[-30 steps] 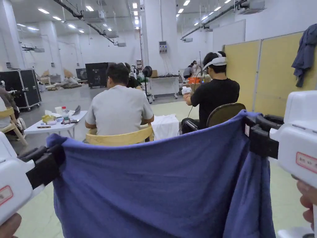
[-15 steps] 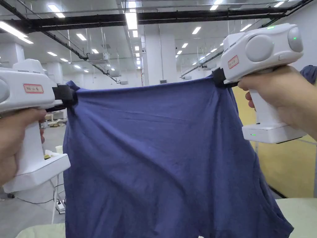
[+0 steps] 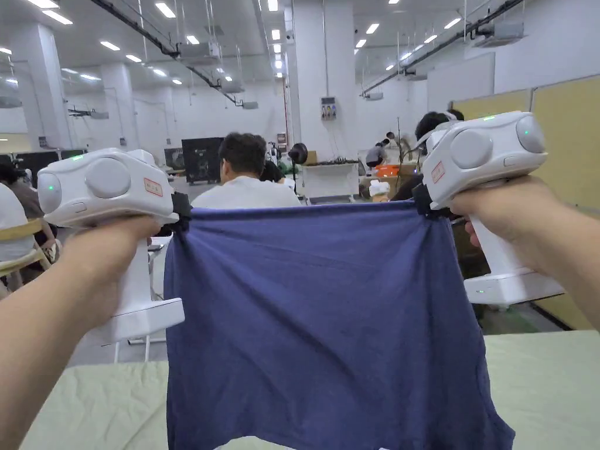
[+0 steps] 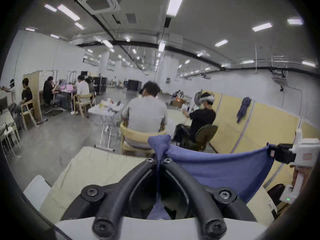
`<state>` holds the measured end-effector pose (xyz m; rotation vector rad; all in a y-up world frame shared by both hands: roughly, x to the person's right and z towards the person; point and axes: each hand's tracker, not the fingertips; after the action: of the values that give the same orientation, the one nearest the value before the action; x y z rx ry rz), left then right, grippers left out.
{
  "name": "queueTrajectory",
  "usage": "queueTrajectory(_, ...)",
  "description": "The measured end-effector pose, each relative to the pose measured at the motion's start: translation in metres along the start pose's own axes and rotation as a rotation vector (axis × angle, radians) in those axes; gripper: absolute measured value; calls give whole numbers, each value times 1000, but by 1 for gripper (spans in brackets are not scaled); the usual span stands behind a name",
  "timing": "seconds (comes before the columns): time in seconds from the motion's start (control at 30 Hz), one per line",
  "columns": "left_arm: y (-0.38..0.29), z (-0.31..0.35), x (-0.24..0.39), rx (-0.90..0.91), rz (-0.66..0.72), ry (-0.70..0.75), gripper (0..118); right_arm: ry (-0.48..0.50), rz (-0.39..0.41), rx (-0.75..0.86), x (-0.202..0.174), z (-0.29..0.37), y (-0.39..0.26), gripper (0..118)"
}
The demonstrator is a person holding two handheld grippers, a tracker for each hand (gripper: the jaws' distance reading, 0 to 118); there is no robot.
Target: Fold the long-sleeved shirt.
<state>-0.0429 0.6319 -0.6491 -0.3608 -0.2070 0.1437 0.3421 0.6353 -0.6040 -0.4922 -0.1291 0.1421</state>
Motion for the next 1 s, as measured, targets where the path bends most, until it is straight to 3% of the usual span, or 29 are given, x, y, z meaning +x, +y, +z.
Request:
queueTrajectory(0.23,-180,-101,-37,-300,-28,36,0,53,29,-298,-38,-127,-173,7)
queueTrajectory(0.37,-269,-117,-57,-442,23,50,0,87,-21,-414,-44,-158,-247,7)
queueTrajectory(0.47,-323,-113,-65,-559,-81,66,0,102,-55,-453,-42,-155,-288,7)
queueTrajectory(0.7,-379,-8,-72,-575,-35,16,0,95,-100,-464,-45,-54,-363,7)
queueTrajectory(1.0,-416,181,-54,-577,-132,-20,0,126,-96,-381,-57,132,-448,7)
